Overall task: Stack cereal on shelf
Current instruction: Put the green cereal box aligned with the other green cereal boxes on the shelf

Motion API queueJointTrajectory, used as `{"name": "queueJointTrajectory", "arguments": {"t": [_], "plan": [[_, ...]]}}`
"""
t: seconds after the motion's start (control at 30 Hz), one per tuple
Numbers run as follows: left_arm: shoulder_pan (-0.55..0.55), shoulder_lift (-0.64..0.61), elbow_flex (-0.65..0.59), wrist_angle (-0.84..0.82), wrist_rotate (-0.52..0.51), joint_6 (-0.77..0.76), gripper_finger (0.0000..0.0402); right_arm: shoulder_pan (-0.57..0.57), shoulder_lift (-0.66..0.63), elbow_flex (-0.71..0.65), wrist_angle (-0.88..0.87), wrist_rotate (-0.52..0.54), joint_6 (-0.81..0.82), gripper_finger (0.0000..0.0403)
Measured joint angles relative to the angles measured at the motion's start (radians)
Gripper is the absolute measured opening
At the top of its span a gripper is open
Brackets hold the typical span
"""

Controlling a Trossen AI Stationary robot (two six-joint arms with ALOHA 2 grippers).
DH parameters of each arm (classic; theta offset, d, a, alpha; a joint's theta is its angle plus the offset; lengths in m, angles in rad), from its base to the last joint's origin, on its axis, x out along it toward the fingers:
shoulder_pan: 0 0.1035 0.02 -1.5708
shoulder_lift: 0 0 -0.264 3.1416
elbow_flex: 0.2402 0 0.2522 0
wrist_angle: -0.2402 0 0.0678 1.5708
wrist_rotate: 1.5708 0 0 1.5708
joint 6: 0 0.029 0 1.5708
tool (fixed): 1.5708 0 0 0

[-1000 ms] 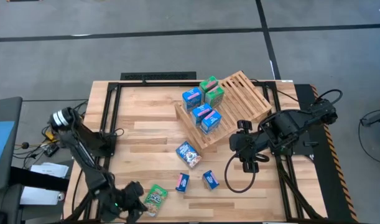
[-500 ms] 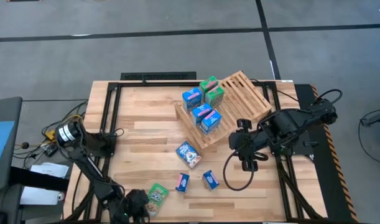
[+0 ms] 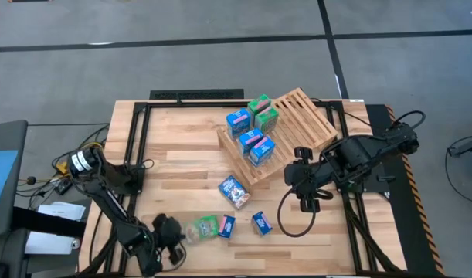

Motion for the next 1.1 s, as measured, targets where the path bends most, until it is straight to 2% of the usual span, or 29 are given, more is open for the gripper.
{"name": "queueJointTrajectory", "arguments": {"t": [0.1, 0.17, 0.33, 0.47, 0.57, 0.63, 0.8, 1.1], "plan": [[0.032, -0.028, -0.001, -0.131, -0.093, -0.077, 0.0000, 0.000, 0.000, 0.000, 0.000, 0.000, 0.000, 0.0218], [0.052, -0.042, -0.001, -0.153, -0.133, -0.095, 0.0000, 0.000, 0.000, 0.000, 0.000, 0.000, -0.001, 0.0218], [0.064, -0.074, -0.001, -0.148, -0.098, -0.107, 0.0000, 0.000, 0.000, 0.000, 0.000, 0.001, -0.010, 0.0218], [0.021, -0.134, -0.001, -0.199, -0.259, -0.208, 0.0000, 0.000, 0.000, 0.000, 0.000, 0.002, -0.026, 0.0218], [0.010, -0.150, -0.001, -0.273, -0.320, -0.278, 0.0000, 0.000, 0.000, 0.000, 0.000, 0.002, -0.043, 0.0218], [0.009, -0.150, -0.019, -0.265, -0.354, -0.319, 0.0000, 0.000, 0.000, 0.000, 0.000, 0.002, -0.052, 0.0218], [0.031, -0.150, -0.137, -0.015, -0.409, -0.303, 0.0000, -0.001, 0.000, 0.000, 0.000, 0.002, -0.051, 0.0218], [0.049, -0.146, -0.321, 0.469, -0.334, -0.076, 0.0000, -0.001, 0.000, 0.000, -0.001, 0.002, -0.043, 0.0218]]}}
